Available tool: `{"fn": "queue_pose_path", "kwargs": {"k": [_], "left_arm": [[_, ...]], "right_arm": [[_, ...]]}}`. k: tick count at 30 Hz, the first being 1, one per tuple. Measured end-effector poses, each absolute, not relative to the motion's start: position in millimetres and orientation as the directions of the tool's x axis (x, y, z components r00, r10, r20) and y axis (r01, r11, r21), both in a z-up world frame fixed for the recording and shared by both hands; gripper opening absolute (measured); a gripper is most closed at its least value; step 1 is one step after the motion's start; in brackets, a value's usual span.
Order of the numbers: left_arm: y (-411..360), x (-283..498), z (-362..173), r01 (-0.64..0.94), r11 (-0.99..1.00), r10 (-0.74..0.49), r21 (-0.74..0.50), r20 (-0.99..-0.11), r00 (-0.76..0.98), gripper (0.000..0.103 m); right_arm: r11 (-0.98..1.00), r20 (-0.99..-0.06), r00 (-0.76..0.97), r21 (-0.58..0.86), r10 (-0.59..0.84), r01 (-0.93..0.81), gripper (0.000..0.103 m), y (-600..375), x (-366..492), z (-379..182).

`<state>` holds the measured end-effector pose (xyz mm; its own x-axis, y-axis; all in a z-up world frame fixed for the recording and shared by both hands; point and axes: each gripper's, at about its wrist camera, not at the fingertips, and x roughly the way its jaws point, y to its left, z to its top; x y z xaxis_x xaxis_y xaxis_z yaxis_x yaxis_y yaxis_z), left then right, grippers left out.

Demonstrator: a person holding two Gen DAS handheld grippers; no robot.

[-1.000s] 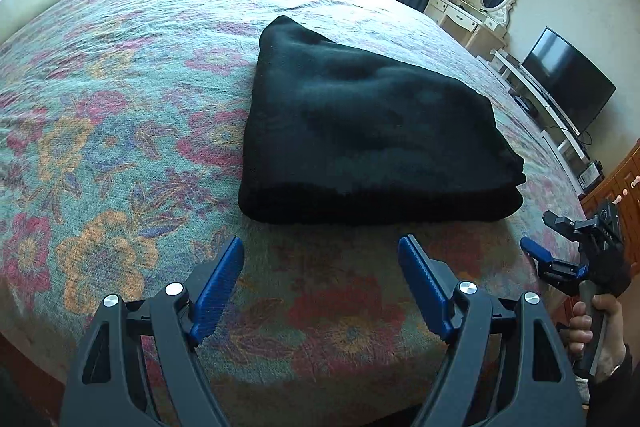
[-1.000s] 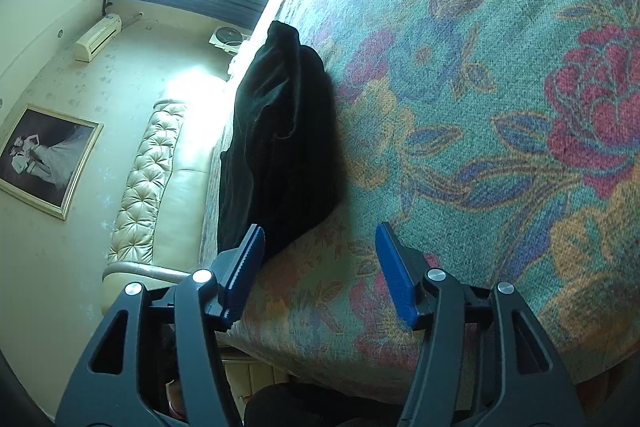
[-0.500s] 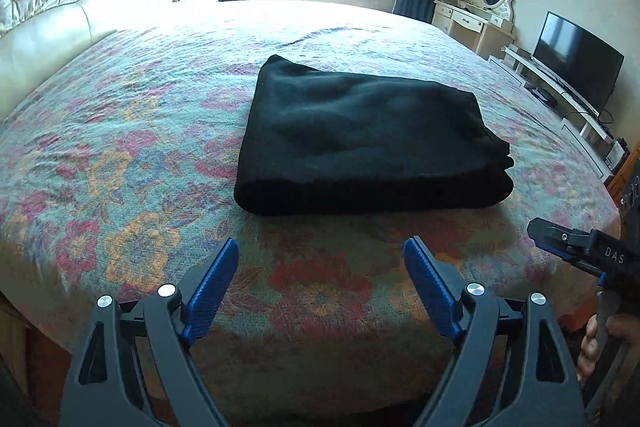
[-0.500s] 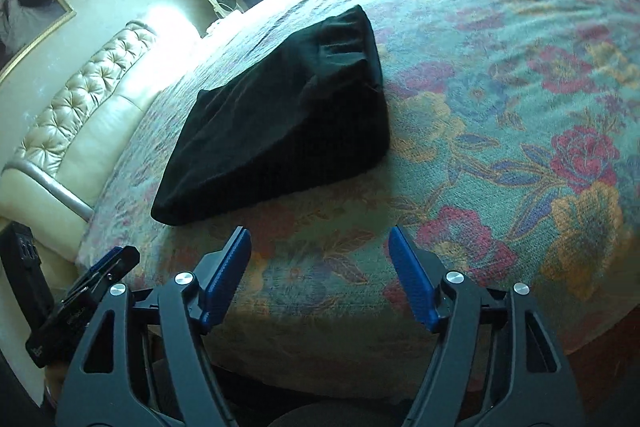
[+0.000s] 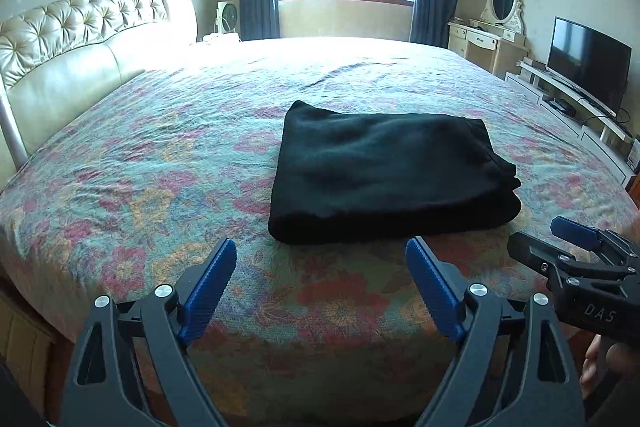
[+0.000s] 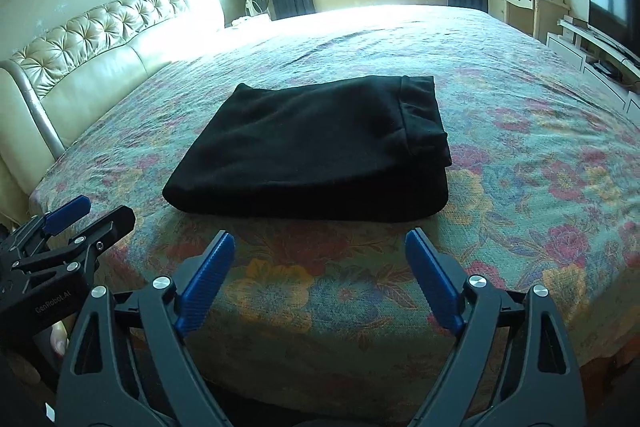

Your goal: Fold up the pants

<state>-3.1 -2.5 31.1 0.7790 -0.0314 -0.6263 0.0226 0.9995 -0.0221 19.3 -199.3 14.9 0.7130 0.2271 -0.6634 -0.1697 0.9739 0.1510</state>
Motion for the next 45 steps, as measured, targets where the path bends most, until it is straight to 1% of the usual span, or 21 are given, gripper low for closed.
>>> {"fn": "queue_pose_path", "kwargs": {"k": [8,12,23,37,41,45], "left_arm": [[-3.6,-6.5,32.4,0.007,0.999,-0.033,-0.045,-0.604,0.797,0.085],[-4.8,-5.0,31.9,0.0,1.0,-0.019,-0.03,-0.609,0.793,0.085],[-4.8,-6.3,34.2,-0.008,0.999,-0.02,-0.044,-0.608,0.794,0.086],[-5.2,-3.1,24.7,-0.01,0.999,-0.027,-0.054,-0.648,0.761,0.086],[-3.7,-1.6,21.6,-0.008,0.997,-0.043,-0.075,-0.663,0.748,0.086],[-2.8,-1.6,22.3,-0.016,0.997,-0.037,-0.075,-0.659,0.751,0.086]], "right_arm": [[0.975,-0.672,0.707,0.156,0.221,-0.156,0.088,-204.9,17.0,7.8],[0.976,-0.678,0.702,0.155,0.219,-0.155,0.088,-203.9,15.1,5.0],[0.977,-0.674,0.708,0.143,0.212,-0.156,0.088,-203.3,12.2,8.0],[0.982,-0.665,0.722,0.133,0.191,-0.137,0.088,-210.1,12.8,11.7],[0.982,-0.661,0.726,0.134,0.19,-0.135,0.088,-211.1,11.8,14.7],[0.982,-0.658,0.729,0.133,0.191,-0.137,0.088,-211.0,10.9,16.2]]}}
